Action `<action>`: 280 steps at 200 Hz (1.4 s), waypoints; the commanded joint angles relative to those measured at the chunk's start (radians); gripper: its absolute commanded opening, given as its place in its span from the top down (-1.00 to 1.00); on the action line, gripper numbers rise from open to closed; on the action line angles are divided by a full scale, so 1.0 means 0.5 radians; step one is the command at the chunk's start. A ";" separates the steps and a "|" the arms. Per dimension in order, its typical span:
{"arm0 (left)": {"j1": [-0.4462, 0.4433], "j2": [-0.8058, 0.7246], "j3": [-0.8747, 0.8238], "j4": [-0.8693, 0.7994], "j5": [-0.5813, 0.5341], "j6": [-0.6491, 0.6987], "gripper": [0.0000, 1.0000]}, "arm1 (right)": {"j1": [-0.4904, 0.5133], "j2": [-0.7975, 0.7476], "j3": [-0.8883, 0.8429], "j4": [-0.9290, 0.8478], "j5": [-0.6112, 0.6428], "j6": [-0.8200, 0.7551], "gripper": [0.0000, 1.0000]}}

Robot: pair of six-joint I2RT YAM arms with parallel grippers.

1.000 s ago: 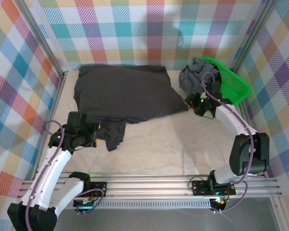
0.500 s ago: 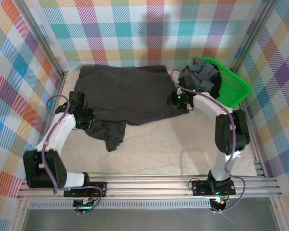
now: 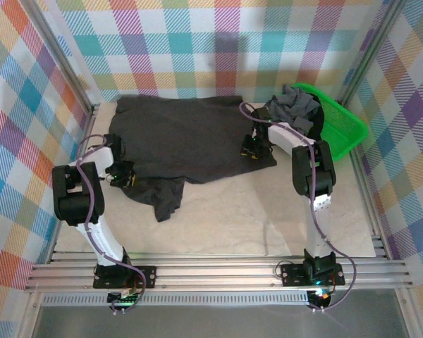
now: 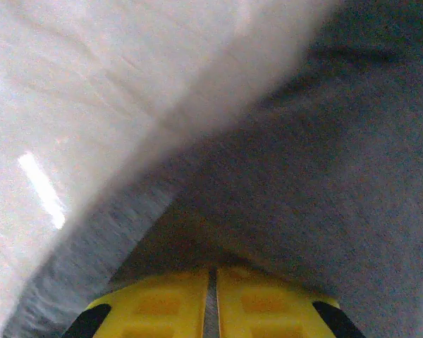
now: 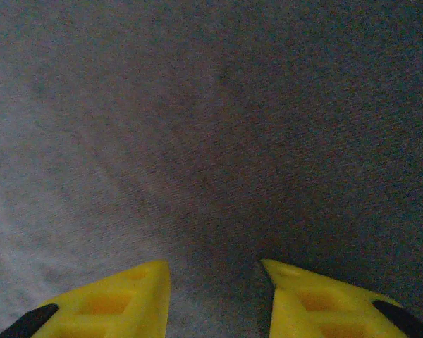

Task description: Fold and stack the t-shirts

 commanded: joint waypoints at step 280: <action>-1.157 -1.256 -0.965 -0.338 -0.007 -0.190 0.16 | -0.274 -1.181 -1.375 0.010 -0.124 0.121 0.11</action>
